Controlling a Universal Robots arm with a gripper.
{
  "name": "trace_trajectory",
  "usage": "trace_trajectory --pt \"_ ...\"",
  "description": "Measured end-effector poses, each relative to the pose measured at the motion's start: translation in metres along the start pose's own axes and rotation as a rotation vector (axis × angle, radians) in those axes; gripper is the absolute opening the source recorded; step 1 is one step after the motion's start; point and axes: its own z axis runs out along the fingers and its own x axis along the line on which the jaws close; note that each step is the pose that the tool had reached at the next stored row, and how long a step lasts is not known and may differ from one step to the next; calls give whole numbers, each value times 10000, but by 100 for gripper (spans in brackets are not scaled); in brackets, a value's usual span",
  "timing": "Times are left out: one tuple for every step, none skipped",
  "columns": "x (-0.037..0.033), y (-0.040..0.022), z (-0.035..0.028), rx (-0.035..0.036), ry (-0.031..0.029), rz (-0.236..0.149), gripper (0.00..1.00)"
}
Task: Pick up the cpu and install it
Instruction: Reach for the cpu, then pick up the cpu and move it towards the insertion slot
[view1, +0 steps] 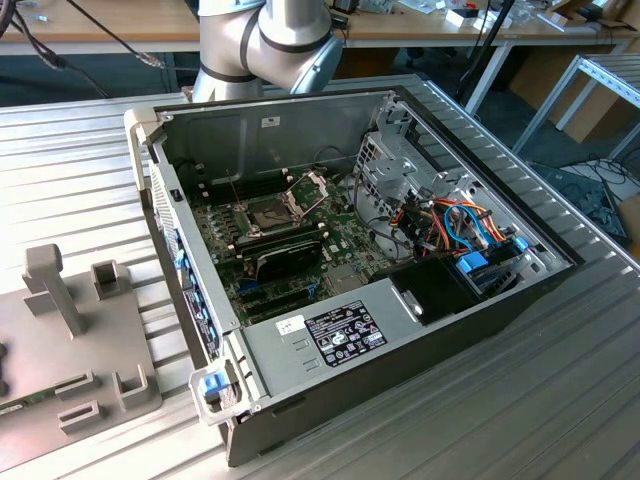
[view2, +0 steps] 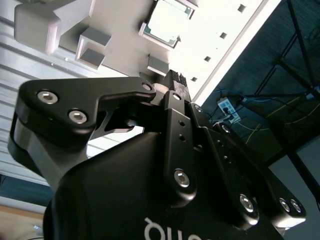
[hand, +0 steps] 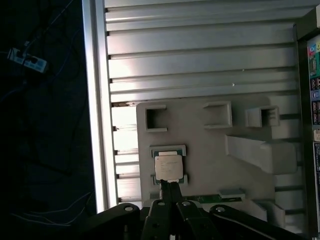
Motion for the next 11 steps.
trace_trajectory --pt "-1 -14 31 0 0 -1 11" --pt "-1 -16 40 0 -1 1 11" --pt "-1 -17 46 0 0 1 11" --pt "-1 -17 46 2 2 0 11" --pt "-2 -18 47 3 3 -1 11" --pt "-2 -18 54 1 0 -2 11" --pt "-2 -18 60 1 1 -1 11" --pt "-2 -19 60 1 0 -1 11" --pt "-2 -19 61 1 0 -1 11" --pt "-2 -19 61 1 0 -2 11" --pt "-2 -19 62 1 0 -2 11"
